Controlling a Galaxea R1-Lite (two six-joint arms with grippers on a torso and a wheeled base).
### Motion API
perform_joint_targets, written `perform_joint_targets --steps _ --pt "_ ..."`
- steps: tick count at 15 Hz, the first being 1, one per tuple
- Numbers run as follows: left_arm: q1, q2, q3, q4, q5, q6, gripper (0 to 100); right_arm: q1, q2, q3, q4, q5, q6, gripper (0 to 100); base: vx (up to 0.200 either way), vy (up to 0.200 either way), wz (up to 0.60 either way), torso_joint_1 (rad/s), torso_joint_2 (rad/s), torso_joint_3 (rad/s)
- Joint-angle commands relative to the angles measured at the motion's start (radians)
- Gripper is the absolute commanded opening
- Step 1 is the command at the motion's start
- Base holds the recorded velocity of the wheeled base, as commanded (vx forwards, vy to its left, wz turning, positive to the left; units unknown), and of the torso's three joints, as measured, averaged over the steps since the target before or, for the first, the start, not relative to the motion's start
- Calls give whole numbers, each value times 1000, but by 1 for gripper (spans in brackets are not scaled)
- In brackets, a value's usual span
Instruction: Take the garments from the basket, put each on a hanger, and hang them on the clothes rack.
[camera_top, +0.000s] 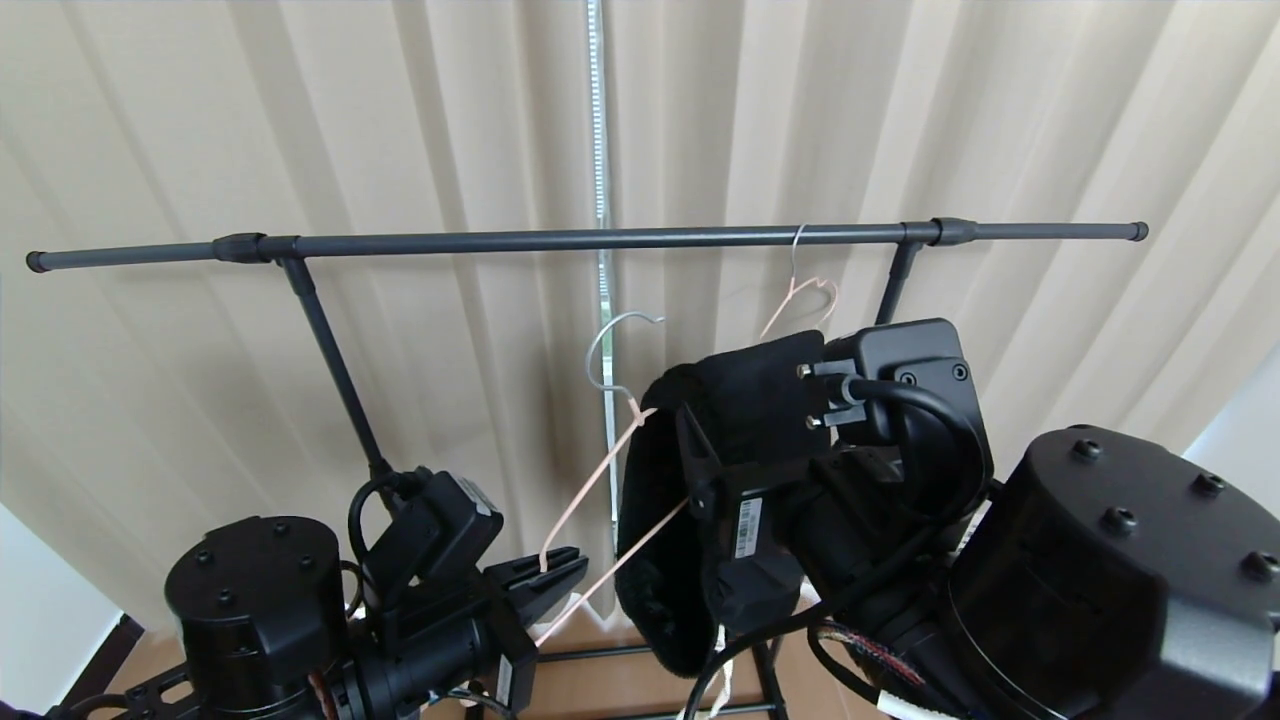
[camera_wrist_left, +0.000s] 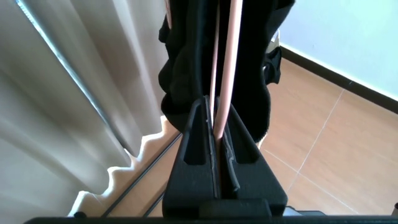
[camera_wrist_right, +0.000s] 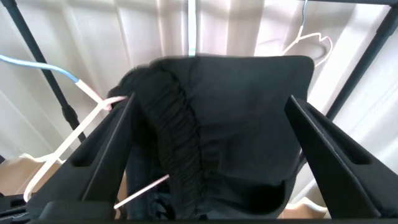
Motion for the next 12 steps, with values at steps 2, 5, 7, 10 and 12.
perform_joint_targets --steps 2,5,7,10,12 --pt "-1 0 0 -1 0 -3 0 0 -2 9 0 4 -2 100 0 0 0 0 0 0" --pt "-1 2 3 -1 -3 -3 0 0 -25 15 3 8 -4 100 0 0 0 0 0 0" --pt "1 0 12 -2 -8 -1 0 -6 -79 44 15 80 -16 100 0 0 0 0 0 0" --pt "19 -3 25 -2 -29 0 0 -76 -180 141 25 246 -113 100 0 0 0 0 0 0" --pt "19 -7 45 -13 -39 5 0 -141 -242 145 104 349 -148 100 0 0 0 0 0 0"
